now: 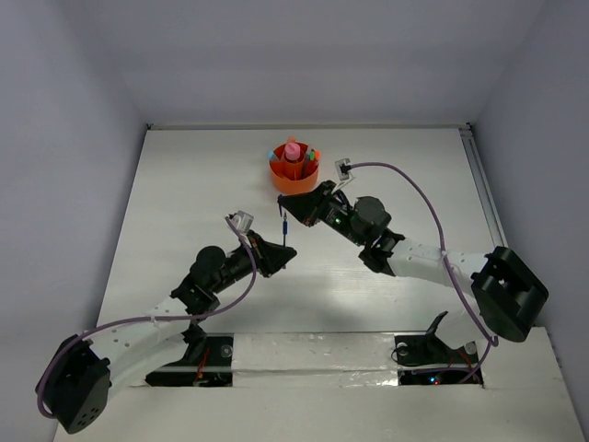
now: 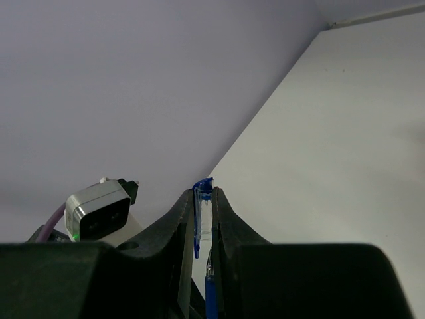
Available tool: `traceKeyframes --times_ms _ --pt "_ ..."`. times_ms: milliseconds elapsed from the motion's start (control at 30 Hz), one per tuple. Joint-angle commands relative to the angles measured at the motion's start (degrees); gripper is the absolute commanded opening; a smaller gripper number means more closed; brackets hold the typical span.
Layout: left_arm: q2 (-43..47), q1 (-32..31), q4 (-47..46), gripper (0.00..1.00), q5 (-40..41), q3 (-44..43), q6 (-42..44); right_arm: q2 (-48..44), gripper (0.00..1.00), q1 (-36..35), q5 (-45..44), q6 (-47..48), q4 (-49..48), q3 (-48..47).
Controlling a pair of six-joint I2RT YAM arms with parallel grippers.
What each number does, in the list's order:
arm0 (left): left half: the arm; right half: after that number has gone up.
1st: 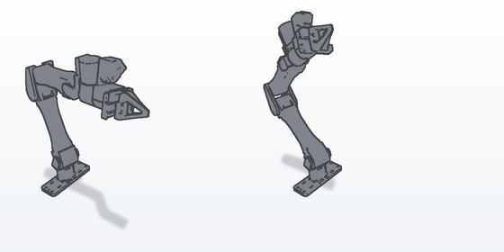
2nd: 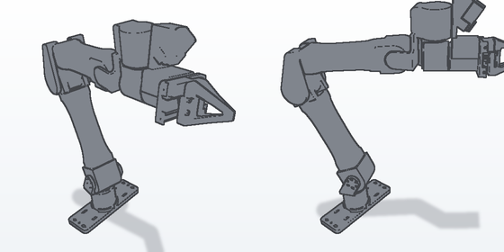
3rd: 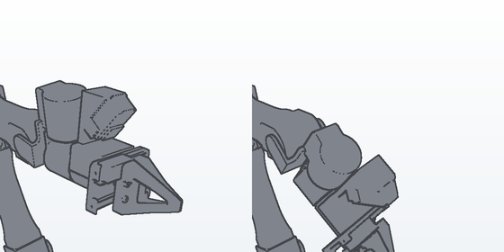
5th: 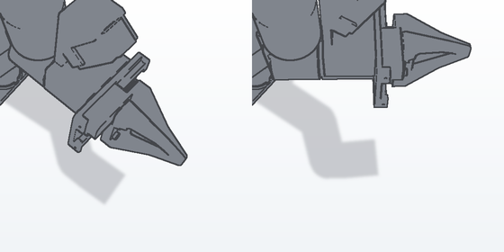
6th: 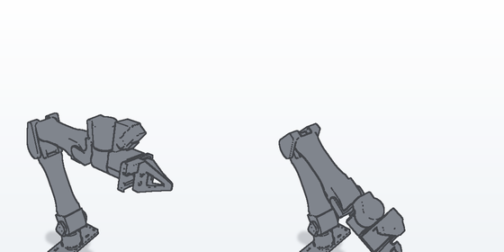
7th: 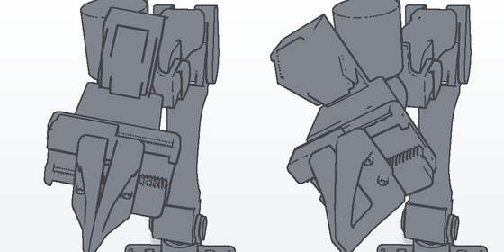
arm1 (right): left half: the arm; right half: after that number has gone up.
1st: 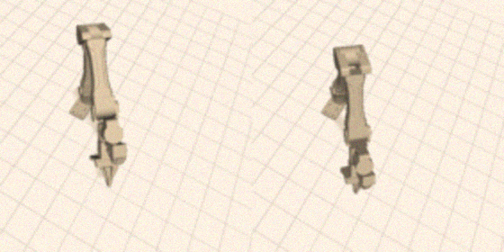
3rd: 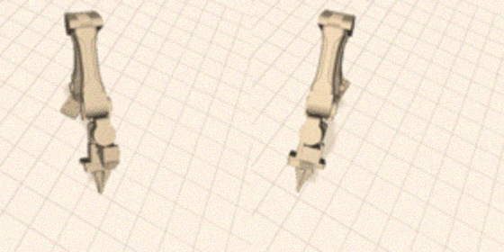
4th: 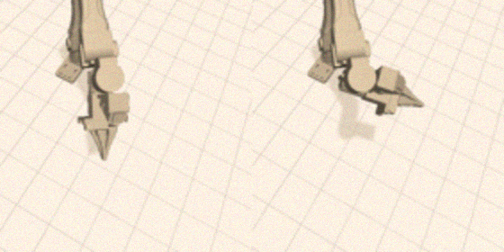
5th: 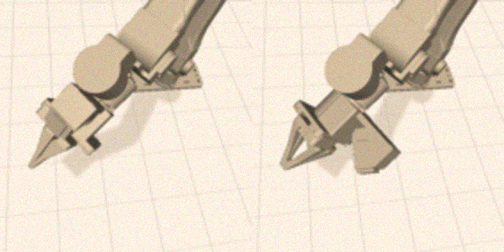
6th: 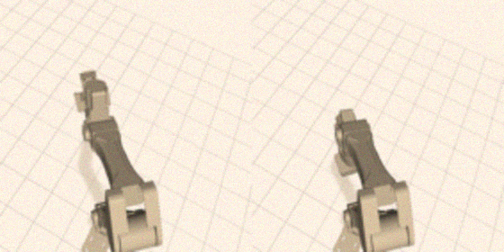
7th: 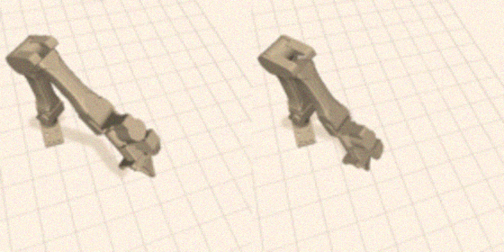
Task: Sort the stationery into containers
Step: Close the pen cap on the pen.
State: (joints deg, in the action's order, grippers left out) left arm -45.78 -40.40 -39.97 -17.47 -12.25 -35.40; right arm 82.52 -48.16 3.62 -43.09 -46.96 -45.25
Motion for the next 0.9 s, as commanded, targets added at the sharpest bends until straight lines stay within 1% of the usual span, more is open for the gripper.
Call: traceKeyframes --times_ms 0,500,867 --pt "2.09 -0.03 -2.31 0.0 0.69 -2.16 0.59 -2.54 0.0 -0.62 -0.72 1.34 -4.54 0.25" --pt "2.63 -0.03 -3.1 0.0 1.04 -2.16 0.42 -1.93 0.0 -0.62 -0.19 0.91 -5.86 1.31" --pt "1.49 -0.03 -7.14 0.0 2.53 -5.24 -1.25 -2.1 0.0 -2.2 -1.42 2.31 -11.57 5.88"
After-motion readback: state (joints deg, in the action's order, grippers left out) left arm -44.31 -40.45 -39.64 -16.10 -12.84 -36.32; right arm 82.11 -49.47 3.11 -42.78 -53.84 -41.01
